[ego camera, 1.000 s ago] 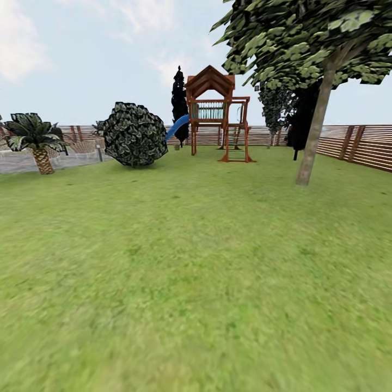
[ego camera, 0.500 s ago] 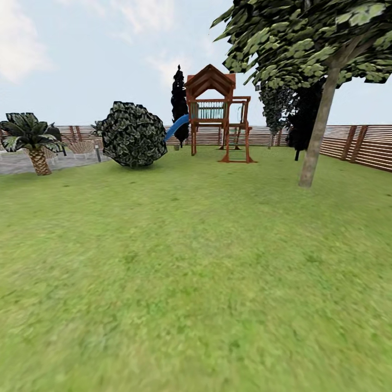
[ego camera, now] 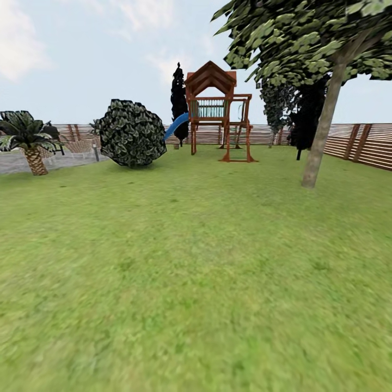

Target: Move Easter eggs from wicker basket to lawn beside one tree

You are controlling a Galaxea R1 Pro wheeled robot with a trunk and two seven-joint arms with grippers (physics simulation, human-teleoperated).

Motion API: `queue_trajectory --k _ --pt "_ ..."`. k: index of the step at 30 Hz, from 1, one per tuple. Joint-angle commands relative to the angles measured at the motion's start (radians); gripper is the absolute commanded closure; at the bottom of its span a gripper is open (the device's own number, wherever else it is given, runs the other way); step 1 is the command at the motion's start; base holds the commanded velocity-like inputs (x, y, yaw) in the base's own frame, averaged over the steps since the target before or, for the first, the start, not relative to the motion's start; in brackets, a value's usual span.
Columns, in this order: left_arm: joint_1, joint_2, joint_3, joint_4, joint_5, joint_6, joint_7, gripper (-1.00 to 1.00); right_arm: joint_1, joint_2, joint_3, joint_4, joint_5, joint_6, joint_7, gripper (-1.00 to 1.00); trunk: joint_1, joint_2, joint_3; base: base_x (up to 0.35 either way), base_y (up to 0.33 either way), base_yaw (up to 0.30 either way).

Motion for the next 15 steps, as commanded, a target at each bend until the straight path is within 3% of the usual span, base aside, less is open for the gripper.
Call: queue_trajectory --k 1,15 --pt "0.000 0.001 -0.005 -0.001 -0.001 -0.001 0.008 -1.00 0.000 0.000 0.000 0.001 0.001 -0.003 -0.001 -1.00 0.001 0.000 -0.001 0.335 0.000 0.000" --pt "0.000 0.001 -0.005 -0.001 -0.002 -0.001 0.008 -1.00 0.000 -0.001 0.000 0.003 0.002 -0.003 0.000 -1.00 0.001 0.000 -0.002 0.335 0.000 0.000"
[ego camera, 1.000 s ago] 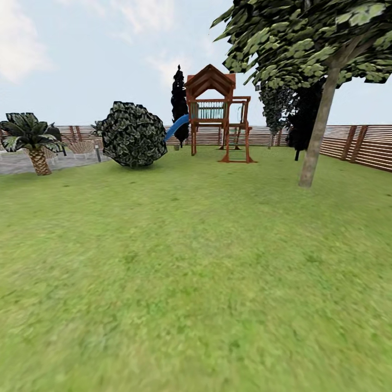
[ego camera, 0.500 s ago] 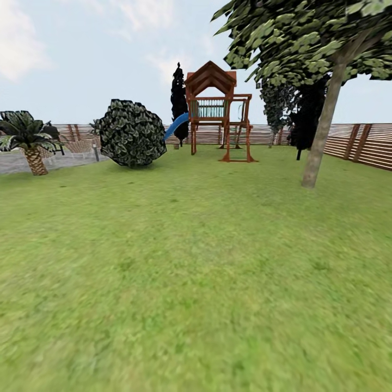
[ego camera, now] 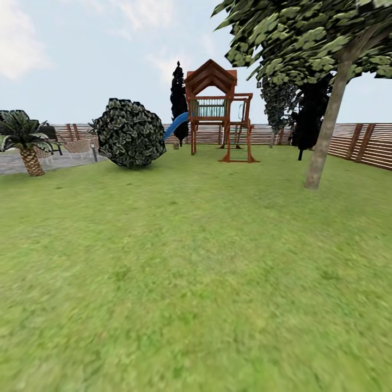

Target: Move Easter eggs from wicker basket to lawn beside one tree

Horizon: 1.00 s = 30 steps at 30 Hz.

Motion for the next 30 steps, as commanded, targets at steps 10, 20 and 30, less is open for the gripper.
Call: queue_trajectory --k 10,20,30 --pt "0.000 0.002 0.001 -0.002 0.002 -0.001 0.008 -1.00 0.000 -0.003 -0.004 0.008 0.000 -0.002 -0.001 -1.00 0.001 0.000 -0.001 0.335 0.000 0.000" --pt "0.000 0.021 0.018 -0.004 0.006 -0.001 0.019 -1.00 0.000 -0.009 -0.009 0.006 -0.011 -0.003 -0.001 -1.00 0.001 0.000 -0.001 0.335 0.000 0.000" --pt "0.000 0.024 0.058 -0.006 0.005 -0.002 0.053 -1.00 0.000 -0.013 -0.010 0.005 -0.010 -0.006 -0.001 -1.00 0.001 0.000 -0.001 0.335 0.000 0.000"
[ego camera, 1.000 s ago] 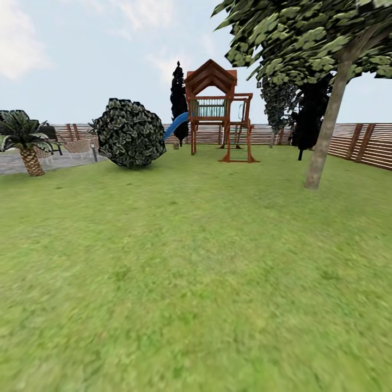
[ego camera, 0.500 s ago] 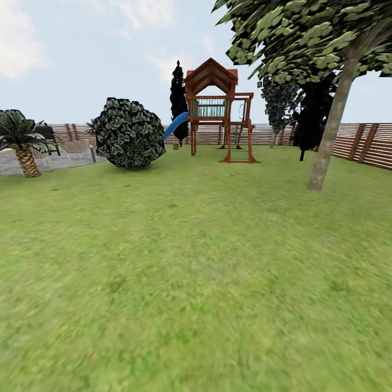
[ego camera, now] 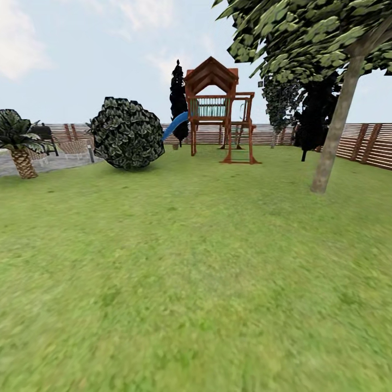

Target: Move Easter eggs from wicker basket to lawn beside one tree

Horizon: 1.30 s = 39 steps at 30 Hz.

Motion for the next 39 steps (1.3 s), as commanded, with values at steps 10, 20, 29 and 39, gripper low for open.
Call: queue_trajectory --k 10,20,29,39 --pt "0.000 0.007 0.002 0.000 0.000 -0.003 0.003 -1.00 0.000 0.000 0.000 0.000 0.003 -0.020 -0.001 -1.00 0.001 0.000 -0.001 0.335 0.000 0.000" --pt "0.000 0.005 0.001 0.001 -0.001 -0.003 0.002 -1.00 0.000 0.005 0.006 0.002 0.009 -0.020 -0.001 -1.00 0.001 0.000 -0.001 0.335 -0.001 0.000" --pt "0.000 0.004 0.001 0.001 -0.001 -0.003 0.002 -1.00 0.000 0.005 0.006 0.002 0.009 -0.020 -0.001 -1.00 0.001 0.000 -0.001 0.335 -0.060 0.000" --pt "0.000 0.004 0.000 0.001 0.001 -0.003 0.002 -1.00 0.000 0.007 0.008 0.002 0.010 -0.020 -0.001 -1.00 0.001 0.000 -0.001 0.335 -0.070 0.000"
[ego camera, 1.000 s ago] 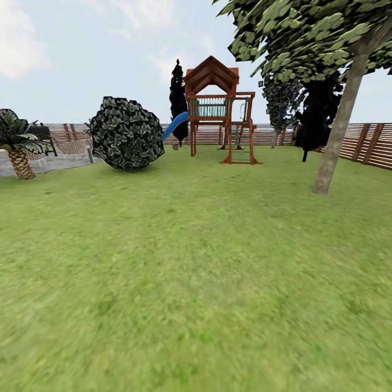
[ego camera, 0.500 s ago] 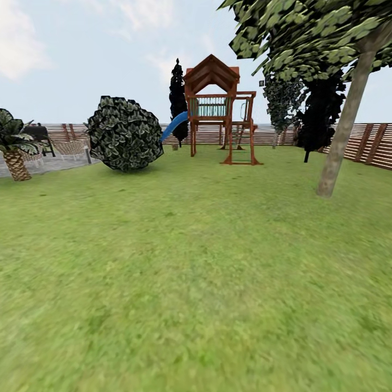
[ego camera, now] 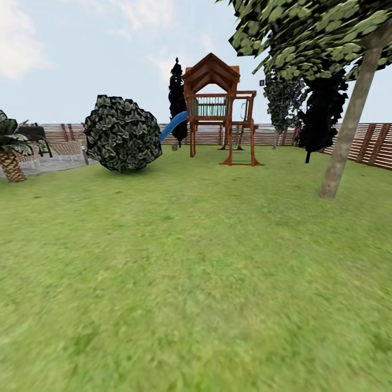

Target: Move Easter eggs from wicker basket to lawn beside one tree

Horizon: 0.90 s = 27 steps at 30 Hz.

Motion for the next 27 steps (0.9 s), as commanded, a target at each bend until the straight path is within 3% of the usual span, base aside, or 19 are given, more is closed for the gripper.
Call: queue_trajectory --k 1,27 --pt "0.000 0.000 0.001 -0.001 0.000 -0.002 0.002 -1.00 0.000 0.000 0.001 0.001 0.001 -0.003 -0.001 -1.00 0.001 0.000 -0.001 0.335 -0.071 0.000" --pt "0.000 -0.002 0.000 -0.001 -0.001 -0.002 0.002 -1.00 0.000 0.002 0.001 0.001 0.001 -0.003 -0.001 -1.00 0.001 0.000 -0.001 0.335 -0.024 0.000"
